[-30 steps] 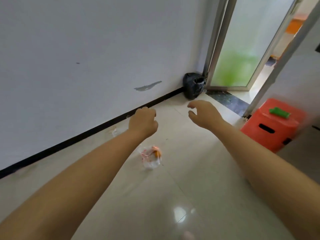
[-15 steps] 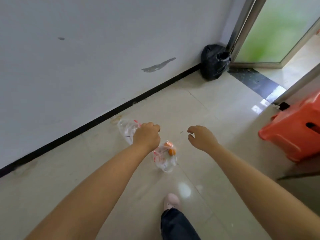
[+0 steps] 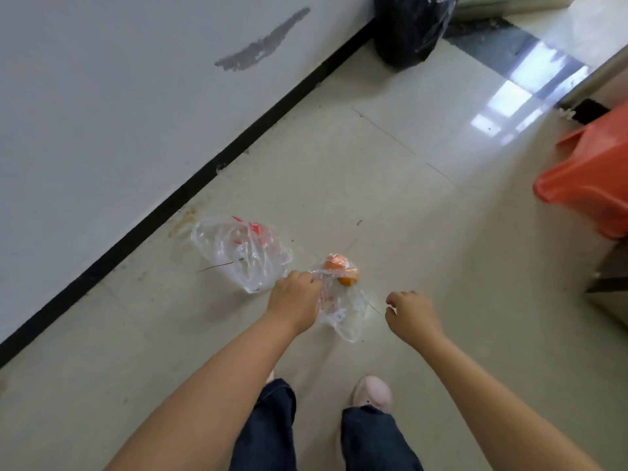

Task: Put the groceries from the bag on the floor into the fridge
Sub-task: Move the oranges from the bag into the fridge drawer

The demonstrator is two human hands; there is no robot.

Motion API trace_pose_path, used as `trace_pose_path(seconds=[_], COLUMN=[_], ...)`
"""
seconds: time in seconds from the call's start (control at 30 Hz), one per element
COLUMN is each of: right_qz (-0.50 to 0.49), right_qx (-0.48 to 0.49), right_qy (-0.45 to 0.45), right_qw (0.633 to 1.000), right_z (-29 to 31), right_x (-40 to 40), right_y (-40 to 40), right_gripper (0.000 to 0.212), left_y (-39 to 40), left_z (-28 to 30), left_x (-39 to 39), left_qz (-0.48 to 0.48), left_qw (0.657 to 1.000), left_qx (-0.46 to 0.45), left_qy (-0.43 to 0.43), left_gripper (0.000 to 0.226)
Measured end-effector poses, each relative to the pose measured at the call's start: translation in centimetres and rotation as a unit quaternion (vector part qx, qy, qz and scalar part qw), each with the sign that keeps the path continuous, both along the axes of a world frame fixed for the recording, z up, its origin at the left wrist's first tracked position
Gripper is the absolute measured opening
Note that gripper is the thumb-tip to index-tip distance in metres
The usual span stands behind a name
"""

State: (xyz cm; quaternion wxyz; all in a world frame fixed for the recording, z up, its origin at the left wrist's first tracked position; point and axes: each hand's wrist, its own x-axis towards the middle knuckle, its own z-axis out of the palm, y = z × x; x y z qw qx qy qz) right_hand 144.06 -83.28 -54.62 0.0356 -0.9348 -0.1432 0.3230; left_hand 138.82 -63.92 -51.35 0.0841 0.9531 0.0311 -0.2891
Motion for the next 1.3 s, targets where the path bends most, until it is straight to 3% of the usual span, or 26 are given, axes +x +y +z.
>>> trace_pose_path(seconds=[0.1, 0.3, 0.4, 0.6, 0.67, 0.73, 0.83, 0.9, 1.0, 1.1, 1.17, 1.3], right_qz=[-0.008, 0.027, 0.118, 0.256, 0.258, 0.234, 0.145, 0.131, 0.111, 0.098, 0.087, 0.054], right_qx=[-0.006, 0.042, -0.001, 0.000, 0.009, -0.045, -0.083, -0.065, -0.007, 0.001, -0.009, 0.006], right_qy=[-0.013, -0.102, -0.123, -0.136, -0.148, -0.159, -0.196, -0.187, -0.155, -0.120, -0.097, -0.142], right_qw=[1.000, 0.994, 0.985, 0.957, 0.955, 0.958, 0.966, 0.971, 0.982, 0.988, 0.991, 0.988], right_z=[-7.3, -23.7, -30.7, -40.9, -42.2, -43.2, -43.0, -43.3, -45.1, -46.4, -46.9, -48.2], right_x=[-0.2, -0.1, 0.8, 2.3, 3.5, 4.4, 6.1, 6.8, 7.6, 7.8, 7.8, 7.5], right_y=[1.2, 1.5, 1.5, 2.5, 2.9, 2.6, 2.5, 2.6, 3.1, 3.7, 3.9, 4.0], right_gripper=[0.032, 0.013, 0.029, 0.025, 0.024, 0.022, 0.029, 0.025, 0.042, 0.055, 0.061, 0.064], left_y=[0.9, 1.5, 1.4, 1.3, 1.9, 2.6, 3.5, 3.3, 2.9, 3.1, 3.4, 2.4], left_z=[-7.7, -26.1, -34.3, -45.7, -47.6, -48.0, -46.5, -45.9, -47.1, -48.3, -49.2, -49.6], left_x=[0.7, 2.2, 3.9, 7.4, 8.6, 10.0, 12.3, 13.5, 14.6, 15.0, 15.0, 14.3], left_qz=[-0.051, -0.211, -0.321, -0.488, -0.486, -0.472, -0.459, -0.449, -0.457, -0.454, -0.400, -0.363], left_qw=[0.998, 0.968, 0.930, 0.845, 0.843, 0.846, 0.840, 0.847, 0.847, 0.845, 0.887, 0.890], left_qx=[0.000, -0.031, -0.010, 0.068, 0.113, 0.131, 0.160, 0.204, 0.258, 0.274, 0.202, 0.010], left_qy=[0.019, -0.130, -0.179, -0.208, -0.202, -0.213, -0.239, -0.198, -0.088, -0.067, -0.115, -0.275], left_gripper=[0.034, 0.031, 0.025, 0.009, 0.024, 0.037, 0.013, 0.026, 0.044, 0.046, 0.040, 0.032])
